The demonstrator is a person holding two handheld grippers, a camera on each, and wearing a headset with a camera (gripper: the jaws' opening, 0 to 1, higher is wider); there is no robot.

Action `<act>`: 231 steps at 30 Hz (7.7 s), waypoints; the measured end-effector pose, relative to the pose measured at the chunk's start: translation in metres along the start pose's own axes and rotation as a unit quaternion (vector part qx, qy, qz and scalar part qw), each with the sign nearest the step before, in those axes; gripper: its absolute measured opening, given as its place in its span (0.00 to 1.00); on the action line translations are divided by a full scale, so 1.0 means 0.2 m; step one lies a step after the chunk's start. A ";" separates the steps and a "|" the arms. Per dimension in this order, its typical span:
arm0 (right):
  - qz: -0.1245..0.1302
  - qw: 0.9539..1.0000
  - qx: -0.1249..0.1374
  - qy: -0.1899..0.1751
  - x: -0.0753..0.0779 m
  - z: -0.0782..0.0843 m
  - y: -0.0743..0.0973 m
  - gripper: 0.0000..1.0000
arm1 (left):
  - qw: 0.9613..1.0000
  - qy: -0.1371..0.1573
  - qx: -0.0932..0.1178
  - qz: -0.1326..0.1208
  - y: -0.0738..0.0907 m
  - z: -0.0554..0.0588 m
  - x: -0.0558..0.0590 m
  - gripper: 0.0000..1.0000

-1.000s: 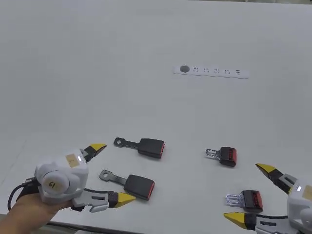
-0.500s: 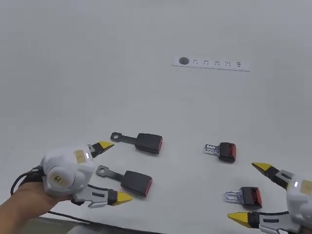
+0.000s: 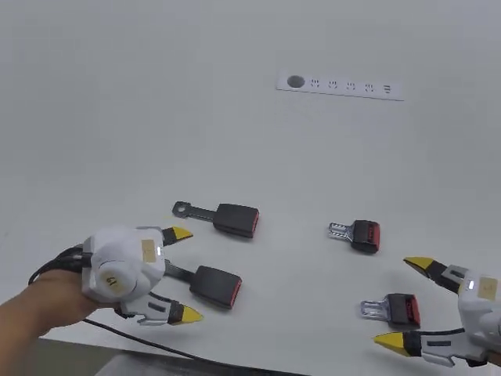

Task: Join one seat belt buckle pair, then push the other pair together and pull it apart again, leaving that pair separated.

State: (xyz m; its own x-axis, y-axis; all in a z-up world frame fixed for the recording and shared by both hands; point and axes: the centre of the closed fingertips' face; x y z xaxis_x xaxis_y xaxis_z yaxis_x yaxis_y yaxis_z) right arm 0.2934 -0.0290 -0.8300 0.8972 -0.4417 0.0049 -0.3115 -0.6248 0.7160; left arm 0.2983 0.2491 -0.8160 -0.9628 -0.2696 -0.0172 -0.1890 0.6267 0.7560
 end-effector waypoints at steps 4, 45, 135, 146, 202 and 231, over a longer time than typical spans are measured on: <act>-0.021 1.000 -0.017 0.011 0.00 0.04 -0.01 0.82 | 0.999 -0.025 -0.035 0.028 -0.04 0.07 0.01 0.77; -0.109 0.991 -0.042 0.068 -0.04 0.16 0.07 0.39 | 0.994 -0.050 -0.062 0.074 -0.15 0.10 0.05 0.36; -0.084 0.995 0.059 -0.013 -0.49 -0.62 -0.73 0.35 | 0.992 -0.062 -0.091 0.057 -0.17 0.08 0.04 0.33; -0.068 0.996 0.053 -0.002 -0.48 -0.59 -0.73 0.36 | 0.994 -0.050 -0.077 0.055 -0.17 0.09 0.05 0.34; -0.048 0.996 0.070 0.025 -0.47 -0.56 -0.67 0.35 | 0.997 -0.031 -0.032 0.062 -0.15 0.08 0.05 0.33; -0.005 0.992 0.126 -0.013 -0.30 -0.67 -0.45 0.81 | 1.000 0.008 -0.010 0.022 -0.06 -0.10 -0.03 0.59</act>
State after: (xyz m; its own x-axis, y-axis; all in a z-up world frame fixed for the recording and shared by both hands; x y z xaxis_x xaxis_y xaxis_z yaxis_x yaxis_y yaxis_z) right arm 0.3105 0.1399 -0.8003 0.8934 -0.4488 -0.0214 -0.3739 -0.7690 0.5185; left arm 0.3097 0.2276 -0.8123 -0.9669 -0.2538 0.0274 -0.1417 0.6230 0.7692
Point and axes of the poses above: the centre of the closed fingertips' face, and the gripper's own axes: y roughly backward along the fingers, x roughly to its right, z roughly out of its underside, and after that the axes turned 2 degrees about z, right-handed
